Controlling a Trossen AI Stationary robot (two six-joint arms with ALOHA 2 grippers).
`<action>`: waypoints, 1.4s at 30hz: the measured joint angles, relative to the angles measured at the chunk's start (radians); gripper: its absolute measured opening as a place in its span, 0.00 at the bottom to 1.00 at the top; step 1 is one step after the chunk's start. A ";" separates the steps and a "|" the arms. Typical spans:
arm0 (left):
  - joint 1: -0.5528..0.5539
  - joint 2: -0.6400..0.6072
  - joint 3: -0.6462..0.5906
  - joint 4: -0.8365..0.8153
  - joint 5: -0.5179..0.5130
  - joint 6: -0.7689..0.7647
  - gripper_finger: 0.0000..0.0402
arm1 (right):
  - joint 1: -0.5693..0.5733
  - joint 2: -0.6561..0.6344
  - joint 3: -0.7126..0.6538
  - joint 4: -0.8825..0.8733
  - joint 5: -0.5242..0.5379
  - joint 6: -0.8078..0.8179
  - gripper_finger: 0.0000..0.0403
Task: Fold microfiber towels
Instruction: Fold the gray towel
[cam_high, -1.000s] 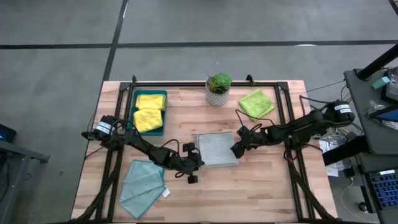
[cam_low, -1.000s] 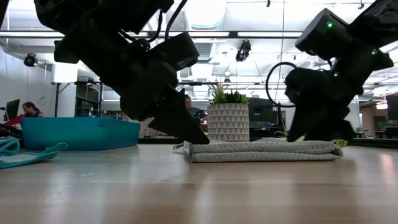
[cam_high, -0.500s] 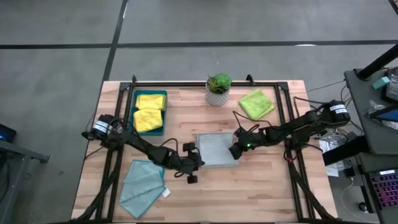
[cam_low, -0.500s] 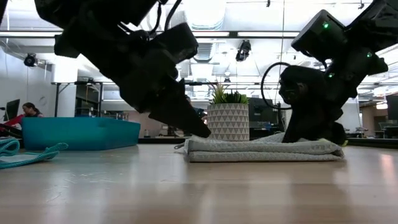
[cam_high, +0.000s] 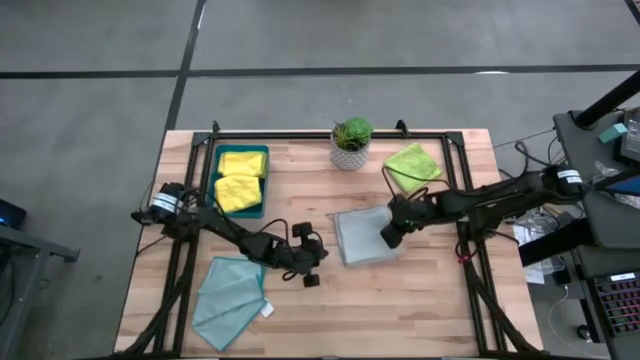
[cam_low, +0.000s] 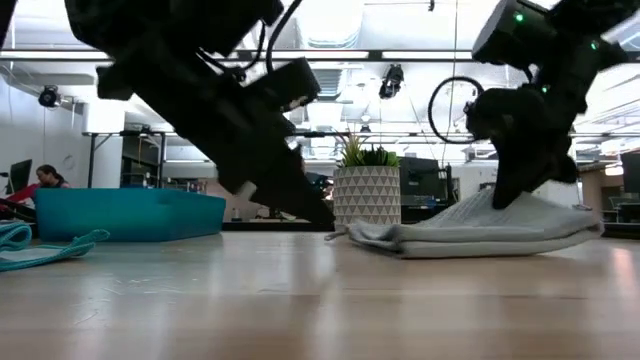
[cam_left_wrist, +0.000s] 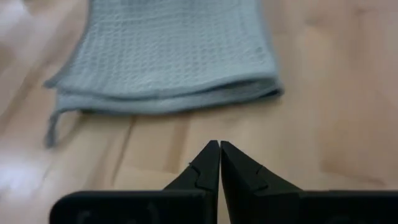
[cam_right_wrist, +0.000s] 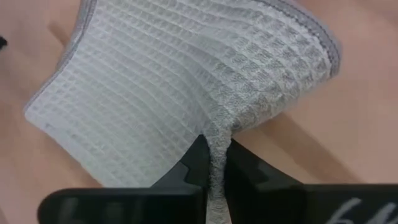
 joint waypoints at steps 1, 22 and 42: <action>0.008 0.010 0.000 0.016 -0.011 0.000 0.00 | -0.007 -0.002 0.024 -0.043 0.001 -0.010 0.05; 0.116 0.171 0.008 0.283 -0.008 0.043 0.00 | -0.068 0.435 0.504 -0.321 0.019 -0.217 0.05; 0.116 0.172 0.005 0.283 -0.007 0.042 0.00 | -0.009 0.621 0.743 -0.363 0.026 -0.275 0.06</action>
